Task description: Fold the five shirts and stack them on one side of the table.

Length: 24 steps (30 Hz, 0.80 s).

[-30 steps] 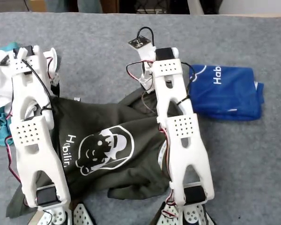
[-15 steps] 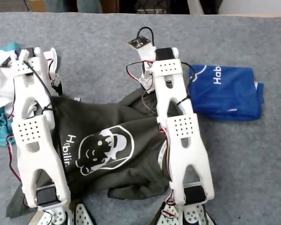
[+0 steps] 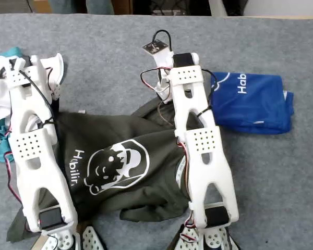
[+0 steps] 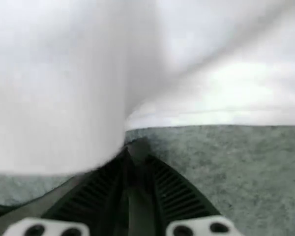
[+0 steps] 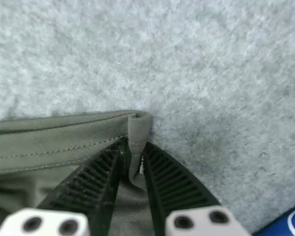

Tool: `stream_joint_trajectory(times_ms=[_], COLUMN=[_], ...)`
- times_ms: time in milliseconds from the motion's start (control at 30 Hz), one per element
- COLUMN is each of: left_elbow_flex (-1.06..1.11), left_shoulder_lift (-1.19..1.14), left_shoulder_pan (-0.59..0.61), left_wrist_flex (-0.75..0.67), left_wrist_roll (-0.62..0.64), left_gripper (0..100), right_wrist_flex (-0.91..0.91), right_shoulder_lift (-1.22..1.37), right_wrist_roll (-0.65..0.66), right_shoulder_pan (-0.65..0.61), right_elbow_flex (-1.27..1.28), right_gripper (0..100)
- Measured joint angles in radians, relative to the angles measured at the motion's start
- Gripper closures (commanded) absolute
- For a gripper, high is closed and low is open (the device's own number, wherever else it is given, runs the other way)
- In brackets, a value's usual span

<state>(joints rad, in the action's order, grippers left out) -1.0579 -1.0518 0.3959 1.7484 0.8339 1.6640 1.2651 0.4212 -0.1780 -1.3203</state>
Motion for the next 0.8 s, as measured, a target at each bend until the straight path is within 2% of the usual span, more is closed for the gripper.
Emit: stream_joint_trajectory(times_ms=[133,267,467,667,800], left_elbow_flex=[-0.092,-0.281,-0.489,-0.497,-0.373], left_shoulder_lift=[-0.009,-0.009,0.140,0.419,0.680], left_shoulder_pan=[0.003,-0.021,-0.060,-0.058,-0.054], left_wrist_flex=[0.002,0.002,0.011,0.011,0.012], left_wrist_roll=[-0.048,-0.193,-0.376,-0.480,-0.520], left_gripper=[97,97,97,97,97], right_wrist_flex=[-0.002,0.028,0.048,0.046,0.032], right_shoulder_lift=[0.008,-0.002,-0.247,-0.595,-0.832], right_wrist_roll=[0.000,0.000,-0.080,-0.175,-0.241], right_shoulder_pan=[-0.002,-0.002,0.002,0.011,0.011], right_elbow_flex=[-0.091,-0.267,-0.307,-0.310,-0.310], right_gripper=[95.6,95.6,95.9,96.4,96.7])
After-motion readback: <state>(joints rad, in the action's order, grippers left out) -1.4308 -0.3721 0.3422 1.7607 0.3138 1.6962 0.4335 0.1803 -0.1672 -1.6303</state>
